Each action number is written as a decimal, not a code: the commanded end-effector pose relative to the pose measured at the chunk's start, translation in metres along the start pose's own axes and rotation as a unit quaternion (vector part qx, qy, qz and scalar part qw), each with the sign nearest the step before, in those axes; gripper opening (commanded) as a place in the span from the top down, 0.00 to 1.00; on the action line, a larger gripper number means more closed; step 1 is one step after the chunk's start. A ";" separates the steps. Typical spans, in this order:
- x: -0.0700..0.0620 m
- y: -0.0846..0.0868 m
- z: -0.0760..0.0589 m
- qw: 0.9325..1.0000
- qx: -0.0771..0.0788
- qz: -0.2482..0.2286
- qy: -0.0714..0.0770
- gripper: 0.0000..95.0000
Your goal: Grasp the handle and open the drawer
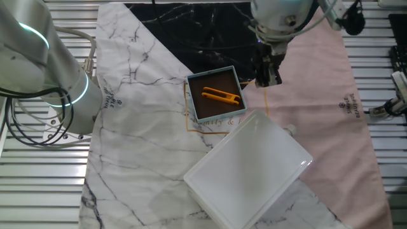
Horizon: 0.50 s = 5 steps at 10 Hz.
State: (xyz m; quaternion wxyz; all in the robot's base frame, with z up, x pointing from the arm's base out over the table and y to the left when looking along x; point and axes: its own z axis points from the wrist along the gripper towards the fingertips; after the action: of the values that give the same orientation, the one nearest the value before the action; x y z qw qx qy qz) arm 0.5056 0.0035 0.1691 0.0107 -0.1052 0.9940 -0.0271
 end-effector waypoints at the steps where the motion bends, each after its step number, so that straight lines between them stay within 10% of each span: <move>1: -0.009 0.002 0.005 1.000 0.000 0.003 -0.001 1.00; 5: -0.027 0.002 0.017 1.000 -0.006 -0.006 0.001 1.00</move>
State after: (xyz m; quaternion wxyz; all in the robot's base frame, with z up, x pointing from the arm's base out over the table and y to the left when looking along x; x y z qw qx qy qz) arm 0.5339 0.0097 0.1512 0.0075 -0.1120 0.9935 -0.0209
